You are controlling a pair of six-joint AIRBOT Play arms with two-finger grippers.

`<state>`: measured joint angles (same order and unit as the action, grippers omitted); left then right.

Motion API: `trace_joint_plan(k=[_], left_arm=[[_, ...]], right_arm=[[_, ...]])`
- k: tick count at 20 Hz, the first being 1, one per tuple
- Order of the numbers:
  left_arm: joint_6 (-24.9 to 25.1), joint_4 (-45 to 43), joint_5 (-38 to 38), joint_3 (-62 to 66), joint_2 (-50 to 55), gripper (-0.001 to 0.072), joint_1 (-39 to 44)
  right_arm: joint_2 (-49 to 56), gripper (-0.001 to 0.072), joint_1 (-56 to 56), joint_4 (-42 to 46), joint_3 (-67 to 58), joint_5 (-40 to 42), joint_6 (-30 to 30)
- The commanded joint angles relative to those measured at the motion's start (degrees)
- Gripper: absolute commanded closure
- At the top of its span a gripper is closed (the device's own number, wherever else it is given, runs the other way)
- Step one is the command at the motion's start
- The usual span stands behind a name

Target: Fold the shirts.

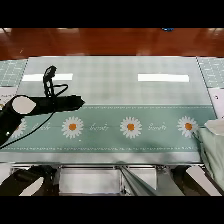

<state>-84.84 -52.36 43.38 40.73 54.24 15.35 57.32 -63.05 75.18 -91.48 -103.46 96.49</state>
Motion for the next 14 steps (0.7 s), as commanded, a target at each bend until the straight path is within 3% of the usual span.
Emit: trace_joint_plan(k=[1, 6, 8, 9, 11, 14], left_arm=[[0.5, -0.1, -1.9, 0.0, 0.0, 0.0684, 0.0], [0.9, -0.1, -7.2, 0.1, 0.0, 0.0684, 0.0], [3.9, -0.1, -8.1, 0.1, 0.0, 0.0684, 0.0], [5.9, -0.1, -8.9, 0.1, 0.0, 0.0684, -0.1], [7.3, -0.1, -11.3, 0.1, 0.0, 0.0684, -0.8], [7.3, -0.1, -14.4, 0.7, 0.0, 0.0684, -3.7]], right_arm=[[-5.8, 0.0690, -9.0, 6.2, 9.1, -3.1, -4.7], [-11.2, 0.0690, -11.4, 17.8, 18.7, -3.0, -4.1], [-13.1, 0.0689, -11.3, 21.9, 21.9, -3.0, -3.1], [-14.5, 0.0645, -11.3, 25.4, 23.8, -2.9, -1.9], [-16.0, 0.0293, -11.3, 28.2, 26.6, -2.8, -2.0], [-16.1, 0.0296, -11.4, 27.8, 27.1, -2.6, -2.7]])
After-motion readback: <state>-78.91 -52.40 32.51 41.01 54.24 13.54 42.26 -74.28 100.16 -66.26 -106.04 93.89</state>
